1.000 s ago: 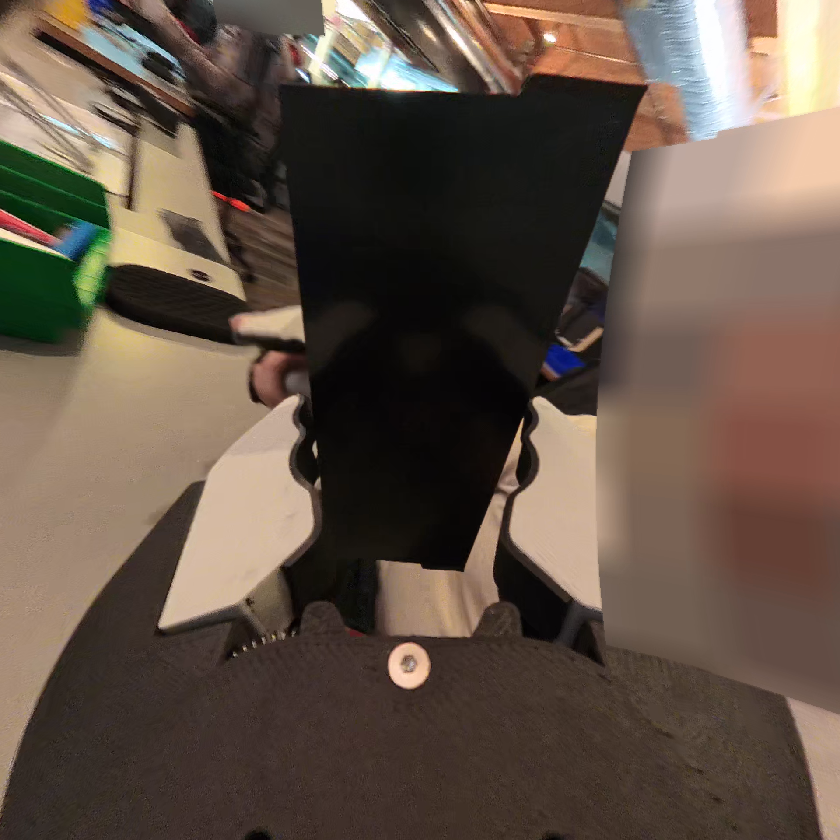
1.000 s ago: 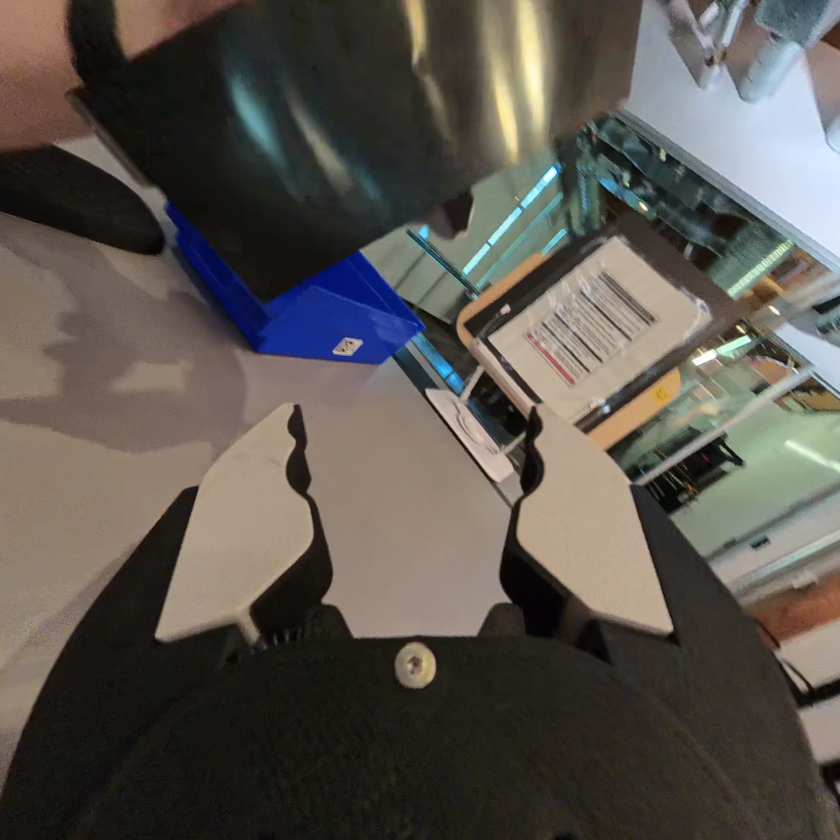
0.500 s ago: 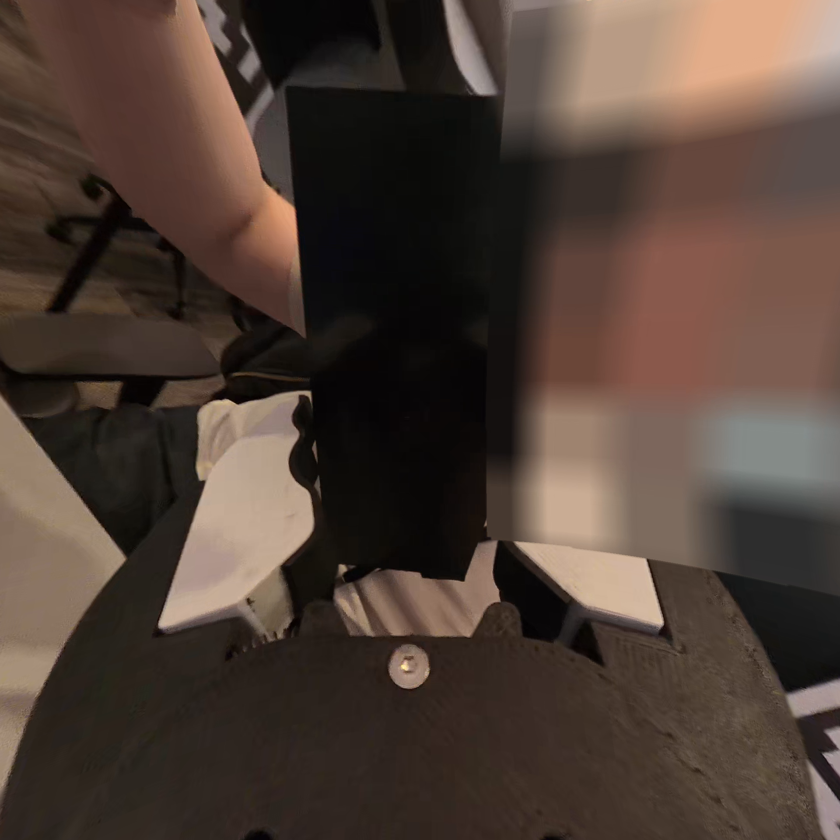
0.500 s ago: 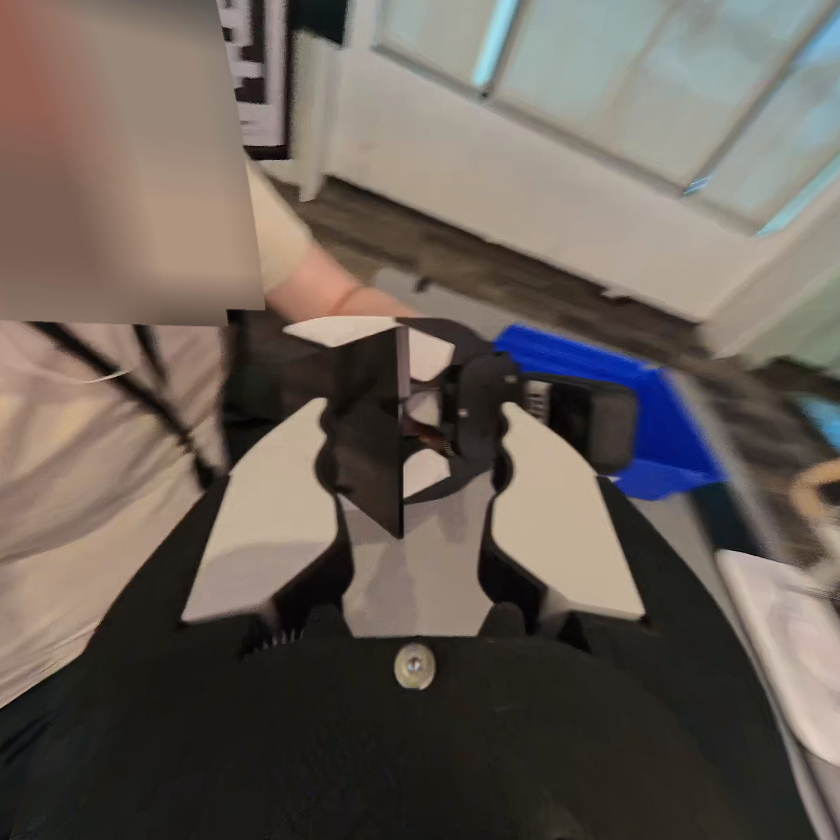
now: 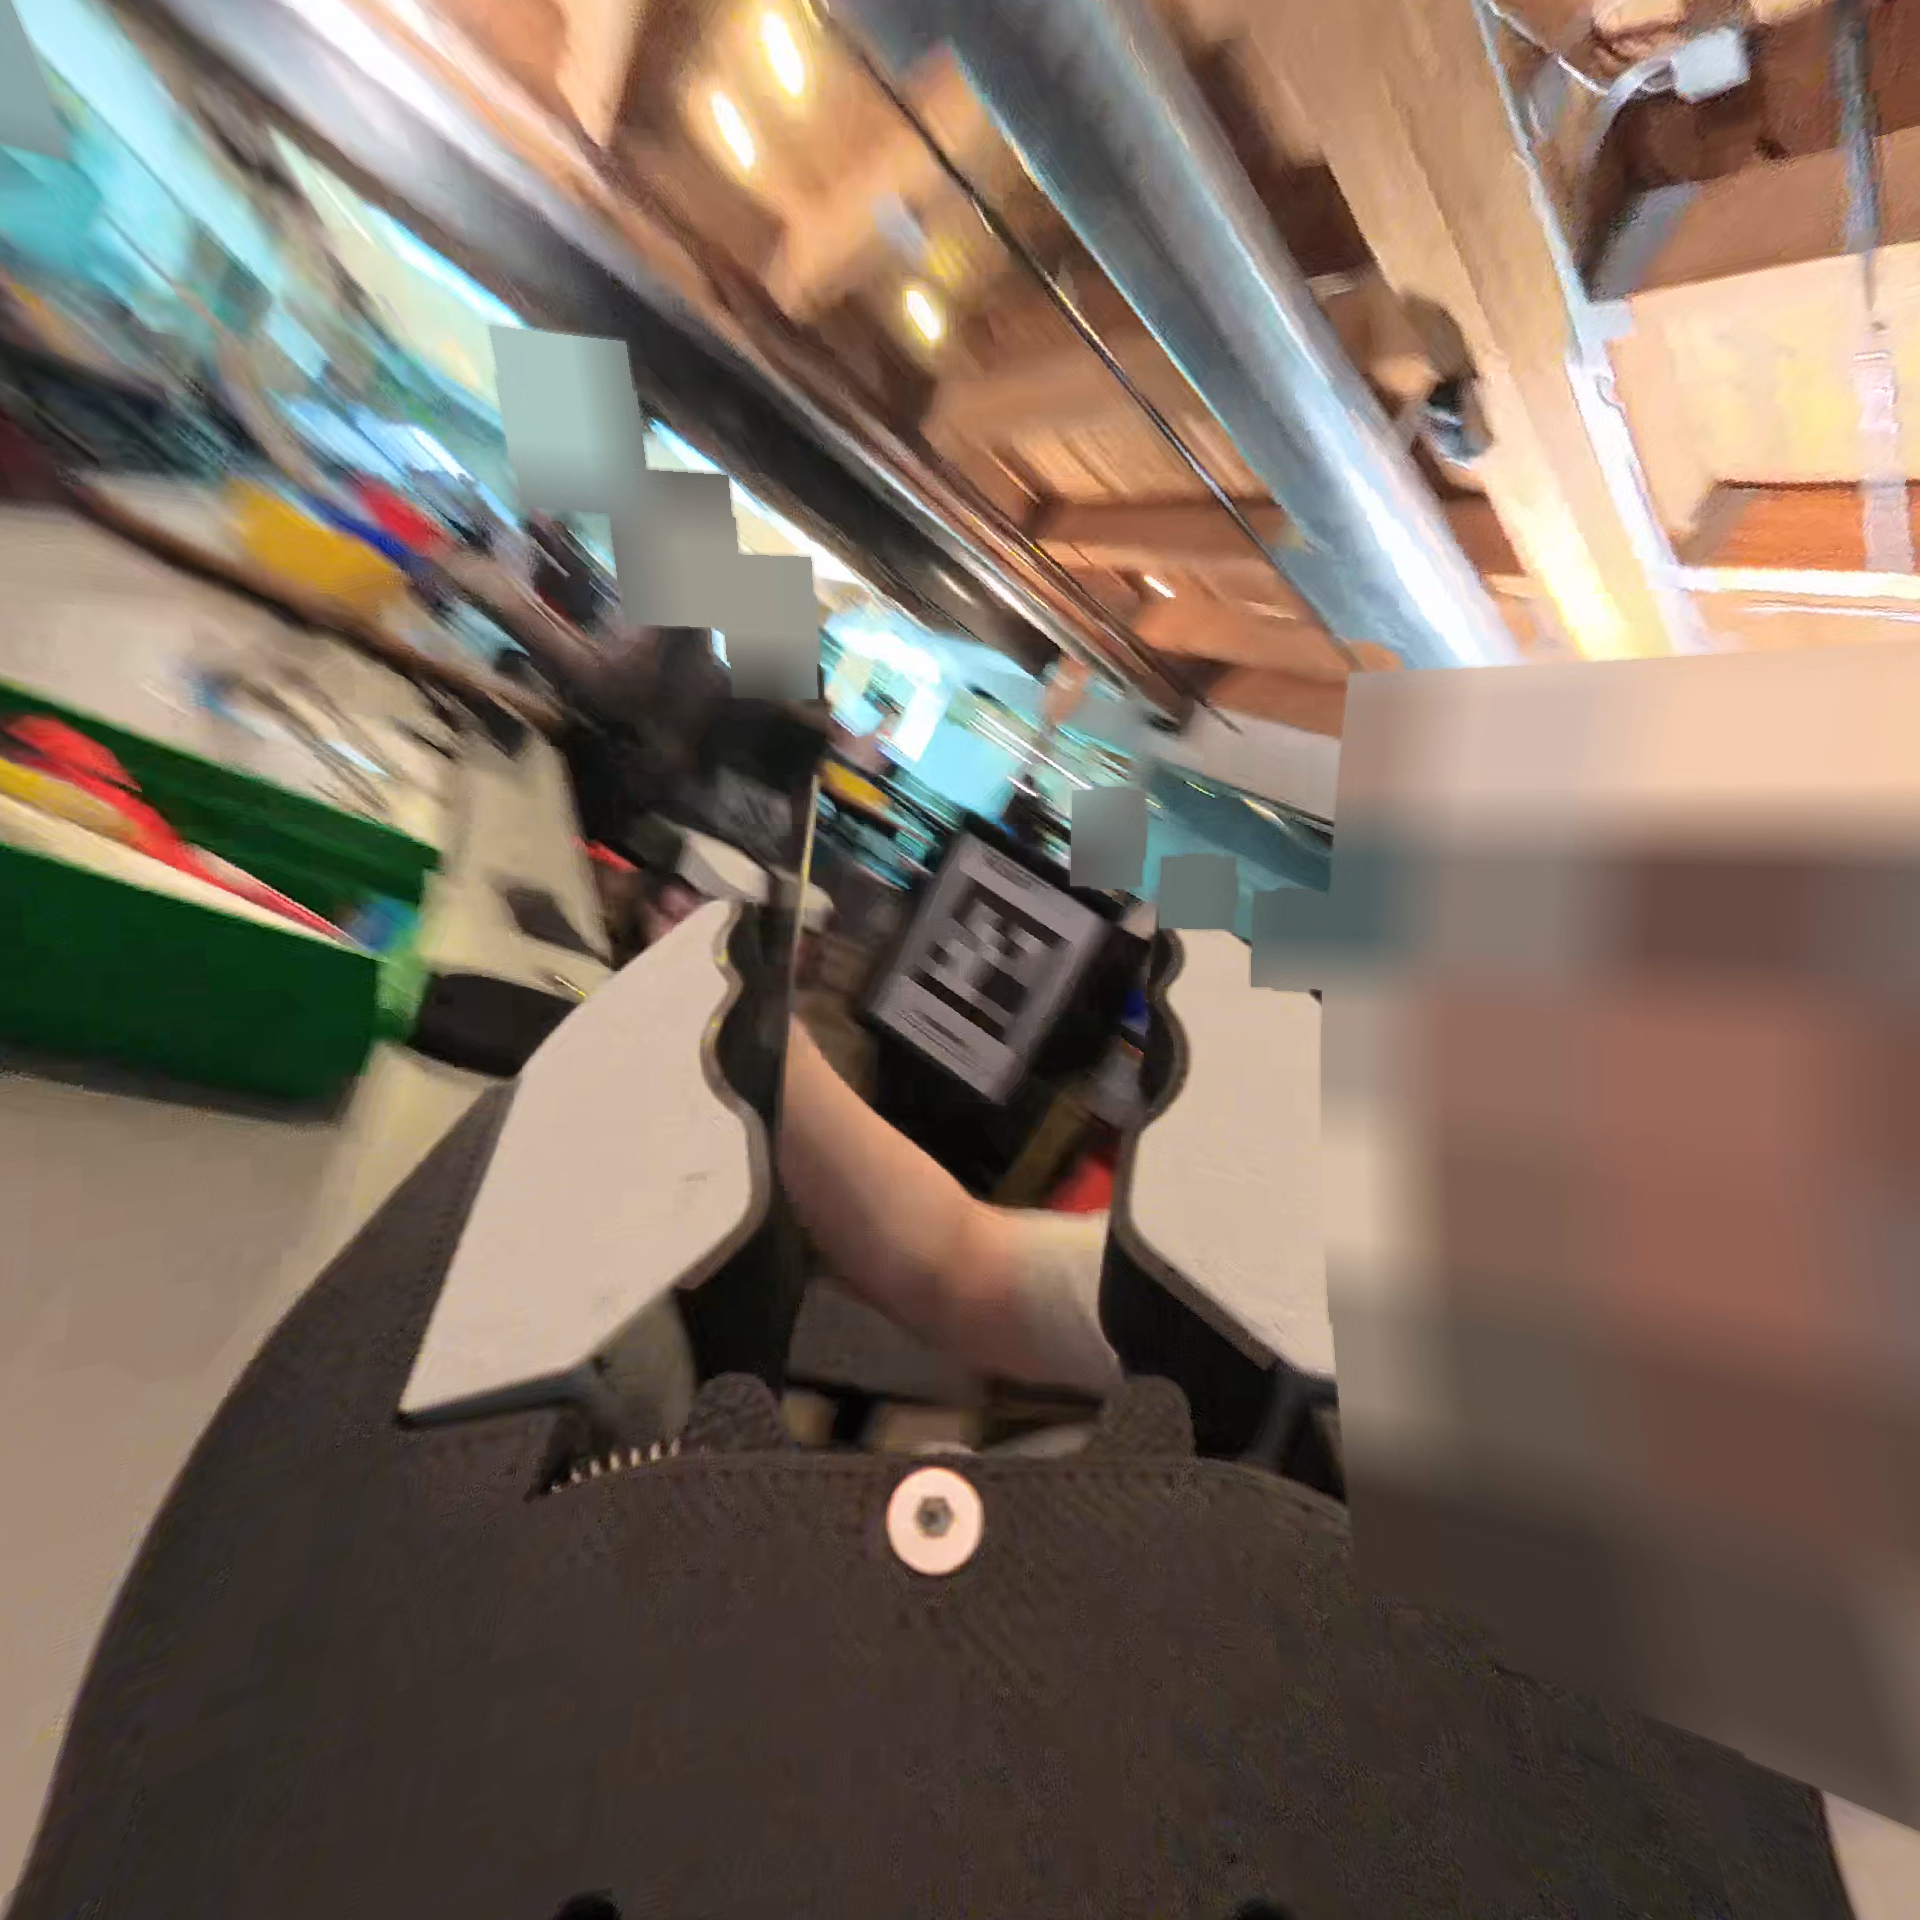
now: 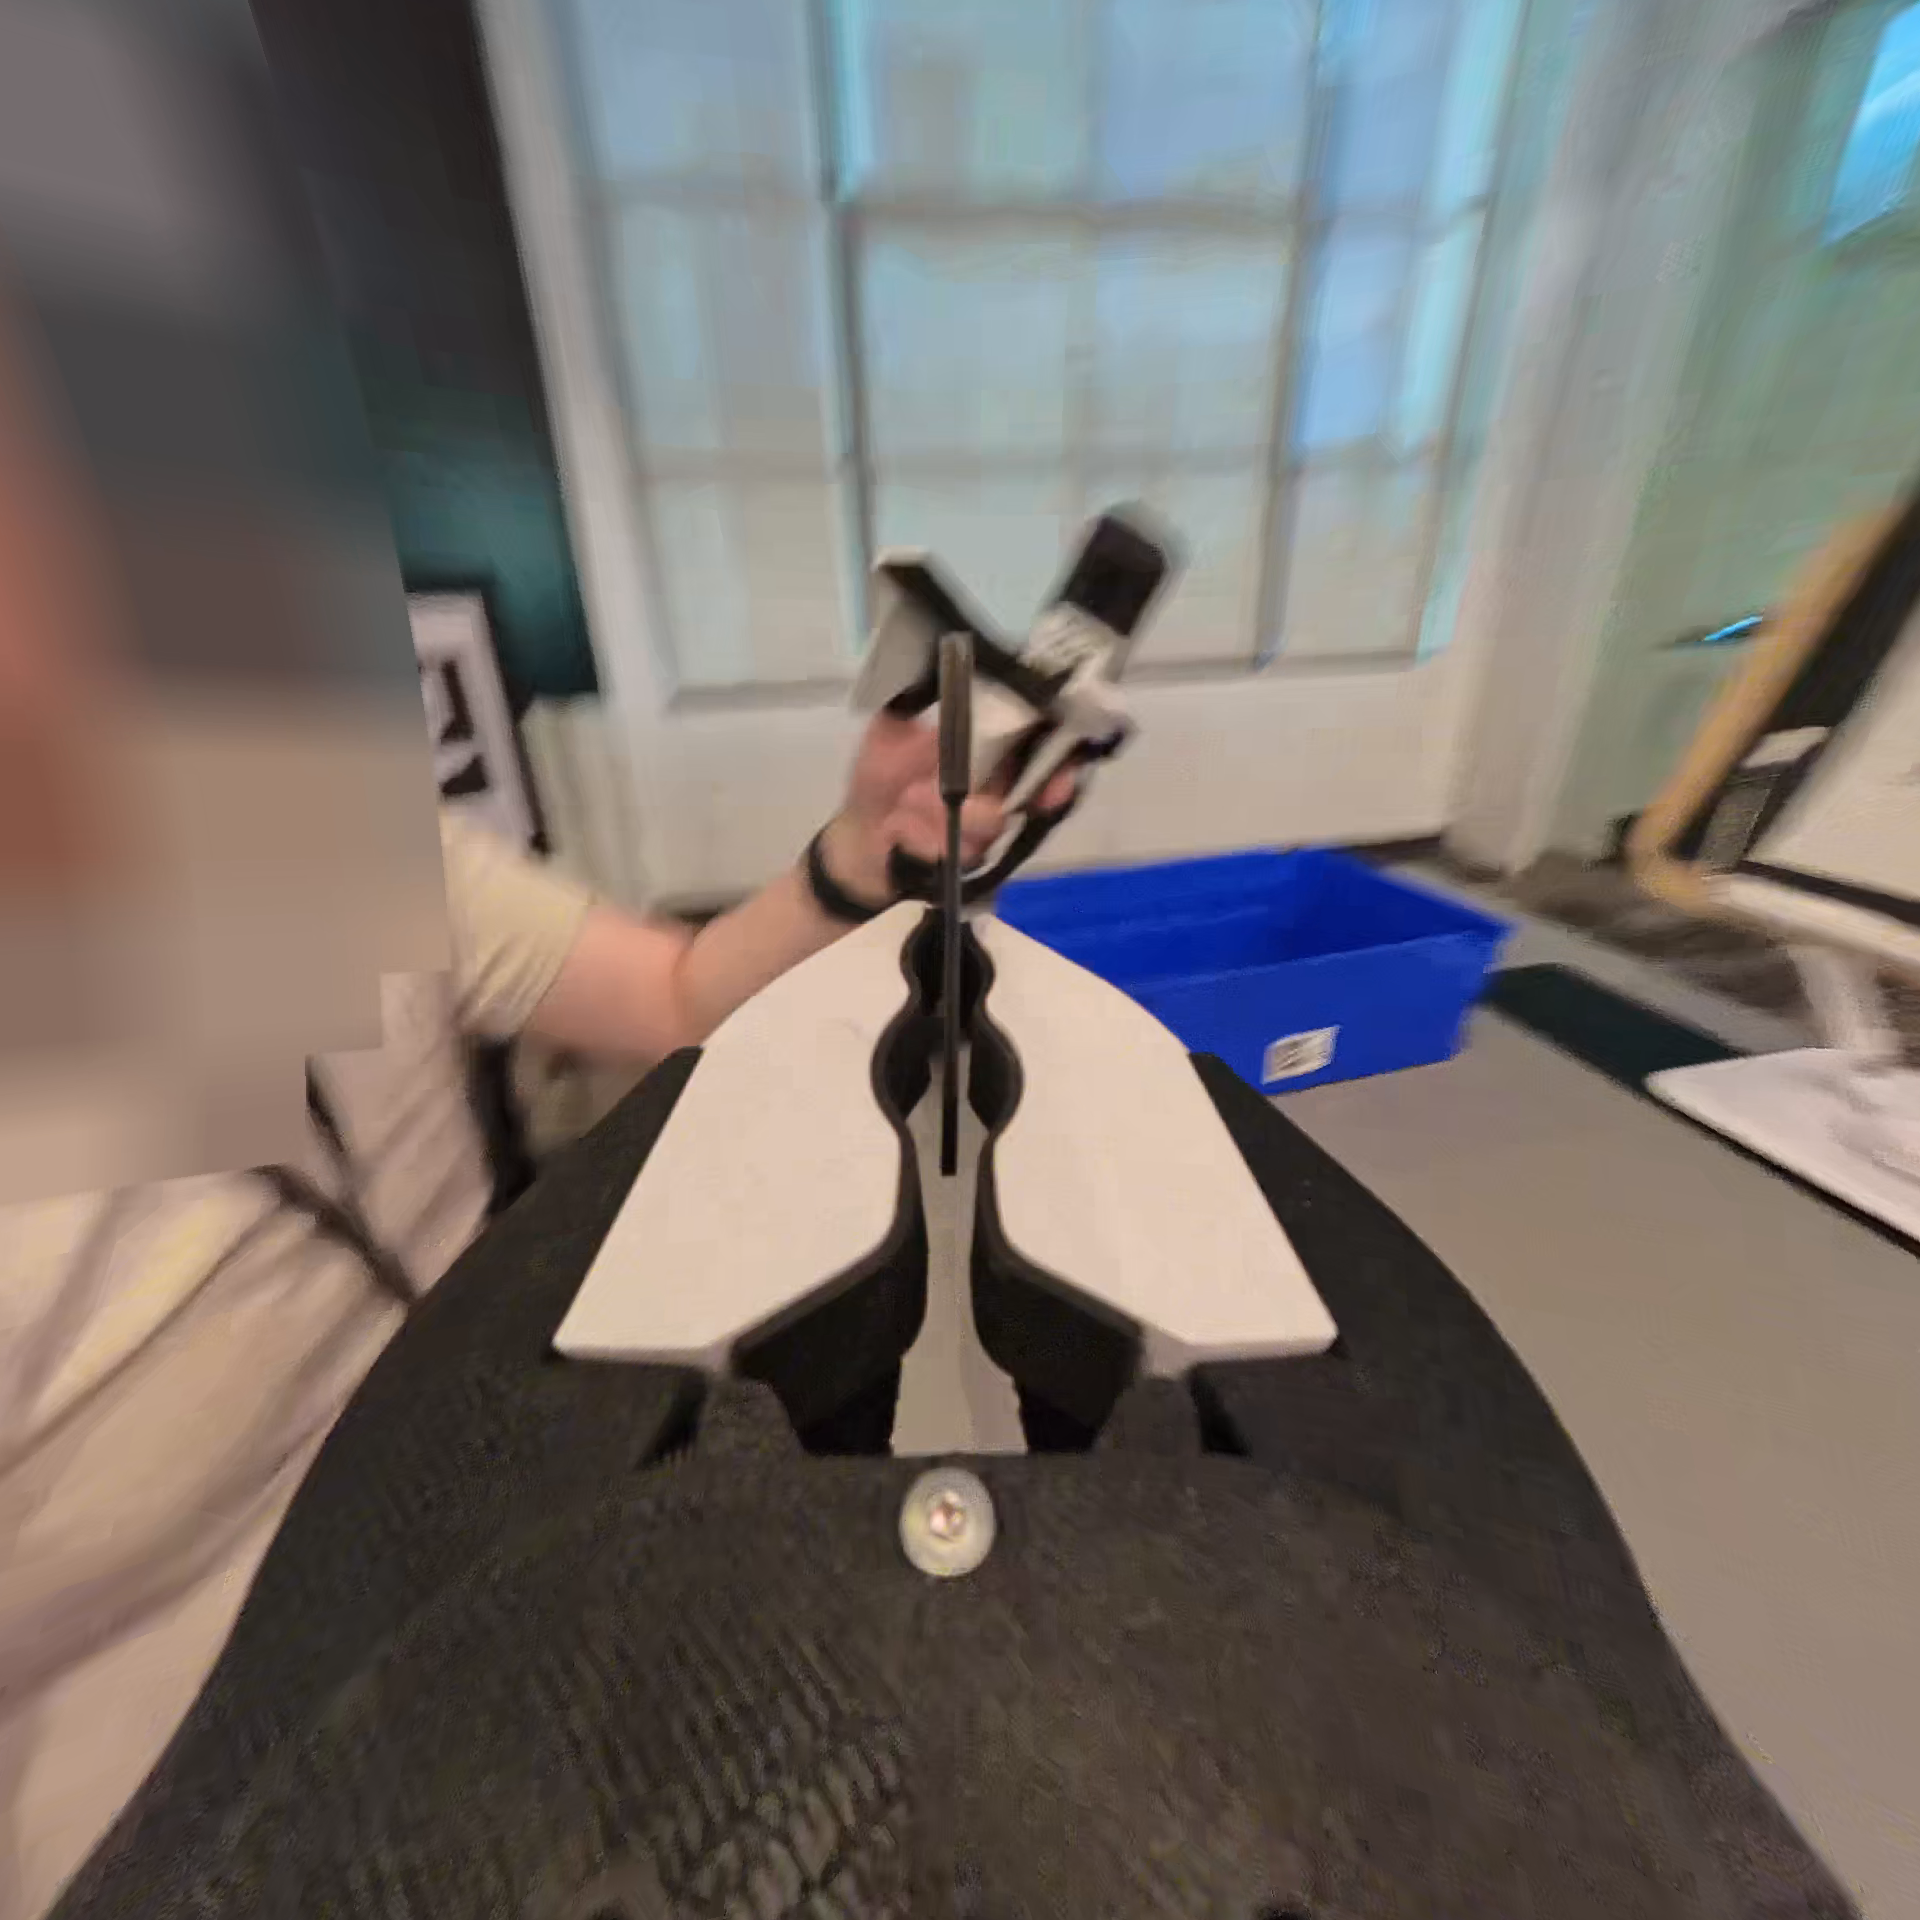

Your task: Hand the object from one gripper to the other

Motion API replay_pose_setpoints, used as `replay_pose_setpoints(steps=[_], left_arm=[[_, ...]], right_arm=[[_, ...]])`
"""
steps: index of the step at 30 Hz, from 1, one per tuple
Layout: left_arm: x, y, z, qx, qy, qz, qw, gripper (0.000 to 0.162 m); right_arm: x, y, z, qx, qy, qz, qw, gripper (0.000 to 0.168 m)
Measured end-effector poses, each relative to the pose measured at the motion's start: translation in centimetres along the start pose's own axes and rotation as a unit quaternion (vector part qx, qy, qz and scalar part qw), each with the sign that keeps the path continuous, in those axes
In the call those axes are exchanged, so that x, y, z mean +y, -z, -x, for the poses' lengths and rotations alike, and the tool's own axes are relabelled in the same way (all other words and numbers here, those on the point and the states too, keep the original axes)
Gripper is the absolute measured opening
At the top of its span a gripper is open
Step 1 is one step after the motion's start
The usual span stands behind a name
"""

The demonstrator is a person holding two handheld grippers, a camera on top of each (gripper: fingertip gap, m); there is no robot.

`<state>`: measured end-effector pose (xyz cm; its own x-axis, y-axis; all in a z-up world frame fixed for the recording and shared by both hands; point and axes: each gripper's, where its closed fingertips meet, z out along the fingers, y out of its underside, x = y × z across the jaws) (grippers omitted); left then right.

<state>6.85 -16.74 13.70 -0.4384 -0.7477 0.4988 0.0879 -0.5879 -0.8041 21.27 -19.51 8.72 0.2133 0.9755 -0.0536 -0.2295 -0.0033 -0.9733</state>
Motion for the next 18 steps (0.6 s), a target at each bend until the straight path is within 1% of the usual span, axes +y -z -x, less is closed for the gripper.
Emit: replay_pose_setpoints(steps=[1, 2, 3, 4, 5, 6, 8, 11, 13, 15, 16, 17, 18], left_arm=[[-1.4, 1.0, 0.3, -0.044, -0.043, -0.032, 0.998, 0.069], [-2.3, 1.7, 0.8, -0.093, -0.081, -0.056, 0.991, 0.069], [-2.6, 2.1, 1.3, -0.136, -0.114, -0.069, 0.982, 0.07], [-2.5, 2.0, 1.8, -0.169, -0.141, -0.068, 0.973, 0.071], [-1.8, 1.5, 2.4, -0.196, -0.16, -0.052, 0.966, 0.075], [-0.8, 0.8, 3.3, -0.223, -0.176, -0.027, 0.958, 0.079], [1.9, -0.7, 5.4, -0.273, -0.217, 0.042, 0.936, 0.087], [6.1, -1.9, 8.6, -0.347, -0.282, 0.151, 0.882, 0.091], [7.9, -2.3, 10.0, -0.377, -0.322, 0.192, 0.847, 0.092], [7.9, -2.2, 10.5, -0.404, -0.36, 0.199, 0.817, 0.1], [7.4, -2.0, 10.5, -0.42, -0.395, 0.2, 0.792, 0.102], [6.7, -1.7, 10.3, -0.436, -0.445, 0.203, 0.756, 0.103], [6.3, -1.5, 10.1, -0.444, -0.498, 0.215, 0.713, 0.105]], right_arm=[[-1.0, 1.4, -1.5, 0.057, -0.003, -0.067, 0.996, 0.002], [-2.0, 3.2, -3.2, 0.126, -0.004, -0.143, 0.982, 0.003], [-2.6, 5.5, -5.0, 0.202, -0.019, -0.216, 0.955, 0.002], [-2.4, 7.9, -6.7, 0.268, -0.054, -0.276, 0.921, 0.002], [-1.7, 10.0, -8.0, 0.314, -0.096, -0.327, 0.886, 0.003], [-0.7, 11.4, -8.8, 0.335, -0.138, -0.367, 0.857, 0.003], [1.4, 12.3, -9.8, 0.331, -0.22, -0.413, 0.819, 0.003], [4.6, 10.9, -10.7, 0.296, -0.349, -0.453, 0.765, 0.003], [6.6, 8.9, -10.9, 0.291, -0.401, -0.443, 0.747, 0.003], [8.6, 6.8, -10.9, 0.307, -0.425, -0.407, 0.748, 0.003], [9.4, 6.0, -10.8, 0.319, -0.427, -0.388, 0.752, 0.003], [10.1, 5.4, -10.7, 0.332, -0.426, -0.371, 0.755, 0.003], [10.7, 4.8, -10.6, 0.34, -0.426, -0.356, 0.759, 0.003]])
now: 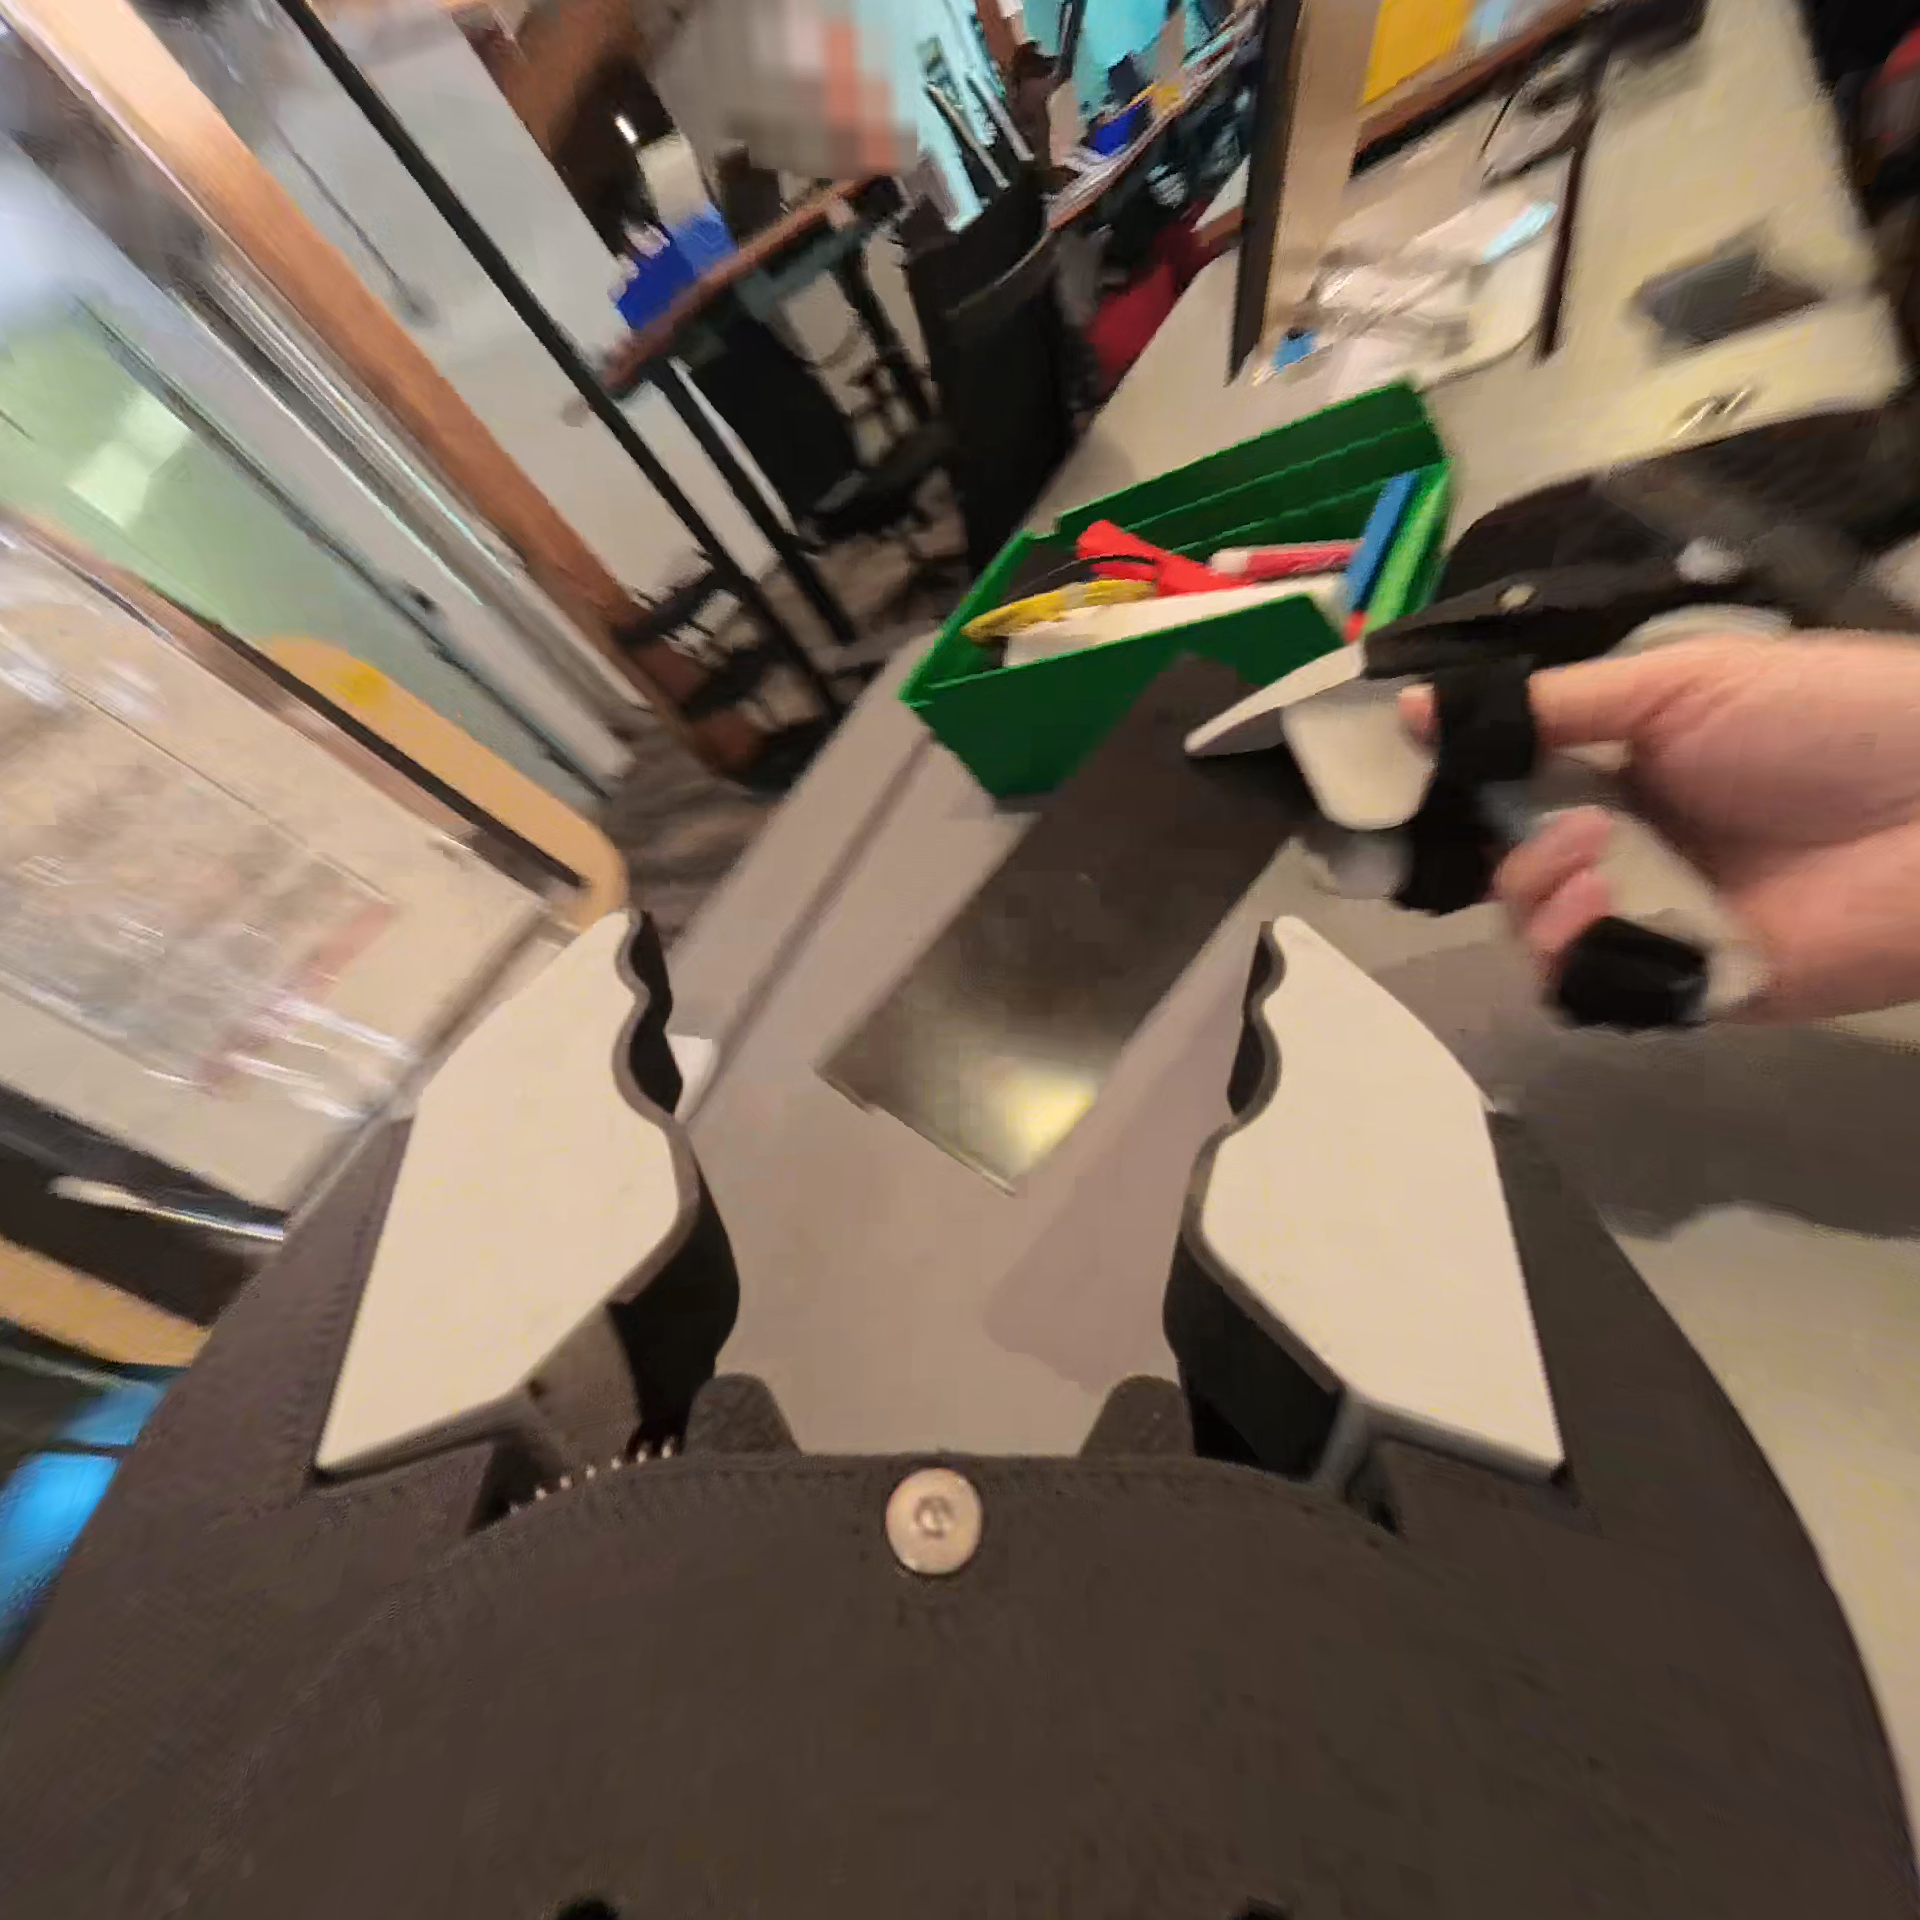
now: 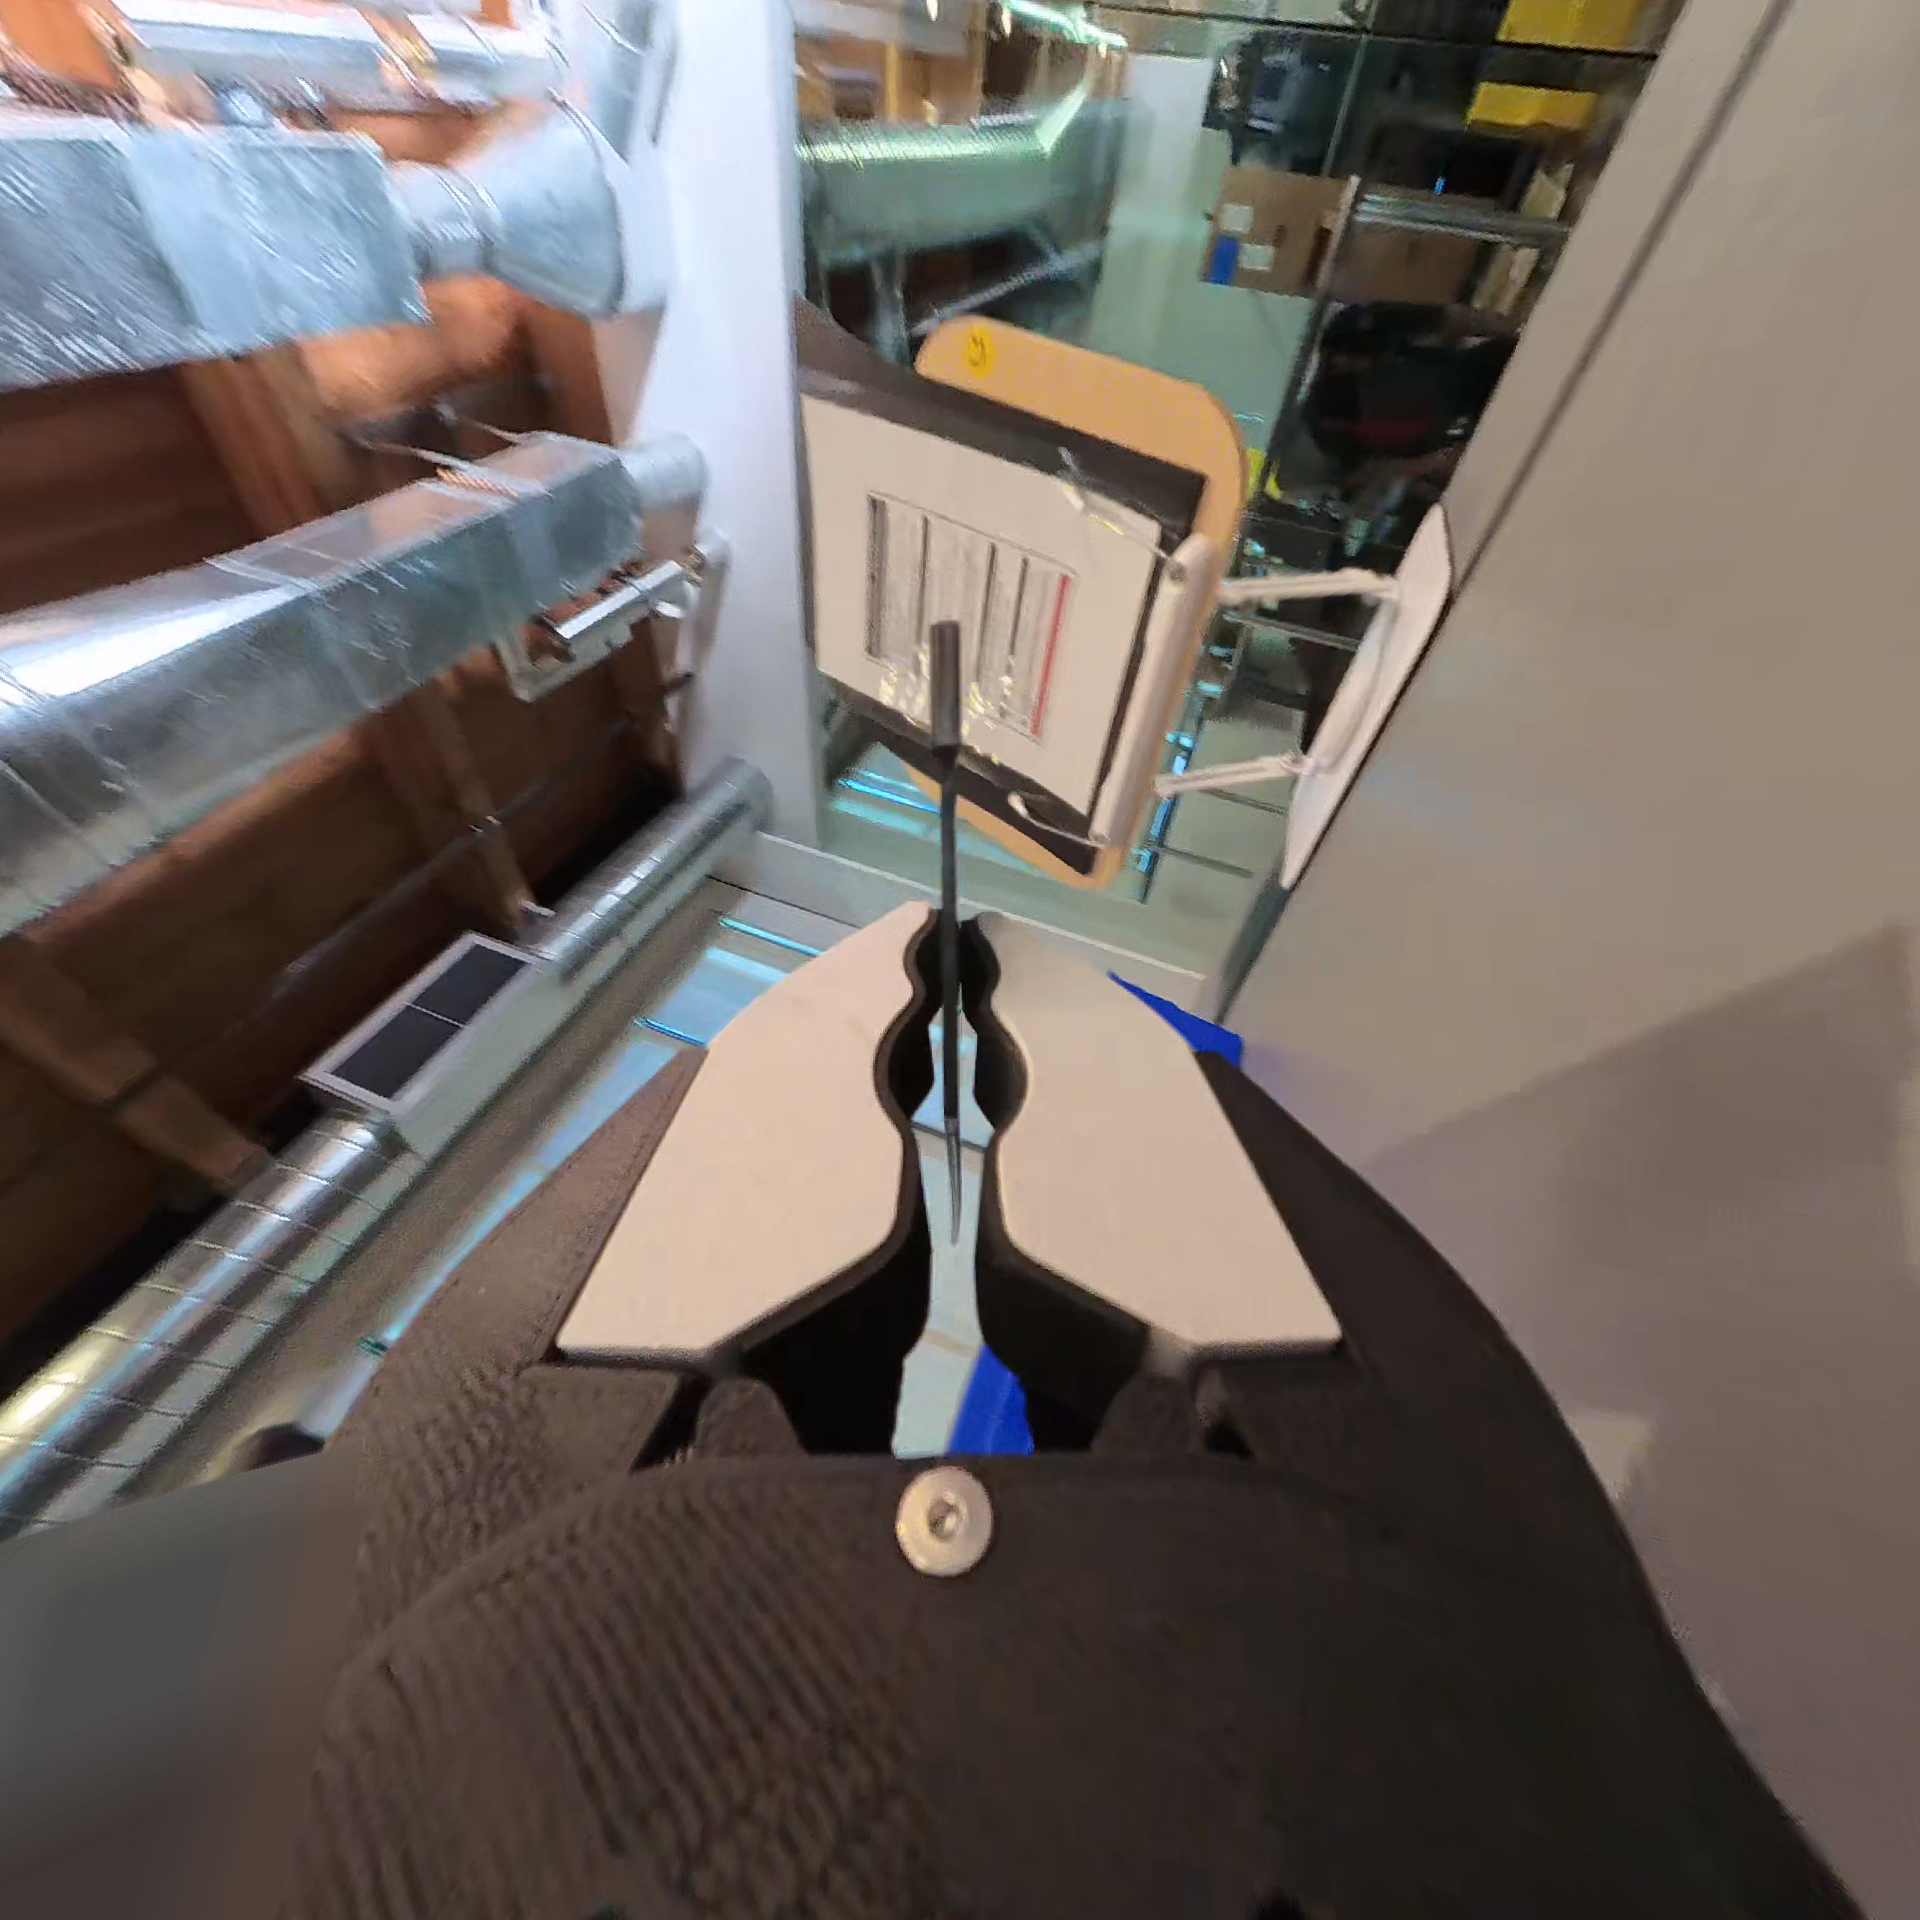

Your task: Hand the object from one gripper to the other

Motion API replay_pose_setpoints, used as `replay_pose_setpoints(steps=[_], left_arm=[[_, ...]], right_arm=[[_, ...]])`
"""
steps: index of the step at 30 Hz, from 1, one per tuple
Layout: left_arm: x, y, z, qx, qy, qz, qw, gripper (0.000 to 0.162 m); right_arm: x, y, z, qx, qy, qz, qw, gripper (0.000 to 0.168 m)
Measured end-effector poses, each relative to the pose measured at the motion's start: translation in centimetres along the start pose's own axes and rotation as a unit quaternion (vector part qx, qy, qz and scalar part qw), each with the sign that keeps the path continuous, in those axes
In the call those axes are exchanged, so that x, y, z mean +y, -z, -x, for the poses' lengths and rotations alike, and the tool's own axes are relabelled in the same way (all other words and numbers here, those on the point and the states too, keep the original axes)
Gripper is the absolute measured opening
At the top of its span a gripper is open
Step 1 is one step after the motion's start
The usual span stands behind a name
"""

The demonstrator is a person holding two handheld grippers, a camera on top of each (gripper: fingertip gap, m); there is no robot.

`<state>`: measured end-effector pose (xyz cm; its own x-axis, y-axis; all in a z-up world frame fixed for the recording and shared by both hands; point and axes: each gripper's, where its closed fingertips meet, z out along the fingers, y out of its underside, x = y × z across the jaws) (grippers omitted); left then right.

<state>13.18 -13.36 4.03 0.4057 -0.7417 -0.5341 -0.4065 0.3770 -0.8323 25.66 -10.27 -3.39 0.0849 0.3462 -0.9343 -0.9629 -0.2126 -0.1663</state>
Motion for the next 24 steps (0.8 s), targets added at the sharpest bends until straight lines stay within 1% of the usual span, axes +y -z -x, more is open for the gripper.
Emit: replay_pose_setpoints(steps=[1, 2, 4, 5, 6, 8, 9, 12, 13, 15, 17, 21, 23, 24], left_arm=[[0.1, 0.1, -0.3, -0.009, -0.054, 0.003, 0.999, 0.105], [0.5, 0.0, -1.2, 0.005, -0.086, 0.018, 0.996, 0.105], [2.0, -0.7, -3.1, 0.047, -0.1, 0.062, 0.992, 0.11], [2.9, -0.9, -4.0, 0.071, -0.107, 0.083, 0.988, 0.108], [3.8, -1.1, -4.7, 0.087, -0.121, 0.1, 0.984, 0.102], [4.5, -1.5, -4.6, 0.072, -0.161, 0.108, 0.978, 0.095], [5.1, -1.6, -4.8, 0.077, -0.169, 0.119, 0.975, 0.094], [6.5, -1.8, -5.0, 0.094, -0.148, 0.159, 0.972, 0.105], [6.6, -1.9, -4.9, 0.093, -0.145, 0.16, 0.972, 0.105], [6.8, -2.0, -4.9, 0.099, -0.139, 0.157, 0.973, 0.101], [7.2, -1.9, -5.1, 0.113, -0.125, 0.167, 0.971, 0.104], [7.6, -1.8, -5.8, 0.145, -0.101, 0.173, 0.969, 0.097], [7.5, -1.7, -6.2, 0.16, -0.091, 0.169, 0.968, 0.087], [7.4, -1.7, -6.2, 0.158, -0.091, 0.165, 0.969, 0.087]], right_arm=[[0.7, 0.0, -0.3, 0.009, 0.004, 0.013, 1.0, 0.003], [1.3, -0.1, -0.6, 0.016, 0.003, 0.025, 1.0, 0.003], [2.3, 0.0, -0.7, 0.022, -0.002, 0.041, 0.999, 0.003], [2.9, 0.0, -0.6, 0.024, 0.002, 0.051, 0.998, 0.003], [3.5, 0.0, -0.4, 0.026, 0.012, 0.062, 0.998, 0.003], [4.7, 0.1, 0.2, 0.027, 0.047, 0.081, 0.995, 0.003], [5.2, 0.2, 0.6, 0.028, 0.064, 0.085, 0.994, 0.003], [7.0, 0.3, 1.6, 0.024, 0.099, 0.113, 0.988, 0.003], [7.7, 0.3, 1.9, 0.022, 0.111, 0.126, 0.986, 0.003], [9.1, 0.3, 2.4, 0.019, 0.134, 0.15, 0.979, 0.003], [10.1, 0.4, 2.9, 0.013, 0.152, 0.165, 0.974, 0.003], [10.7, 0.5, 3.8, 0.006, 0.191, 0.175, 0.966, 0.003], [10.7, 0.5, 4.2, 0.002, 0.19, 0.172, 0.967, 0.003], [10.6, 0.5, 4.3, 0.003, 0.191, 0.171, 0.967, 0.003]])
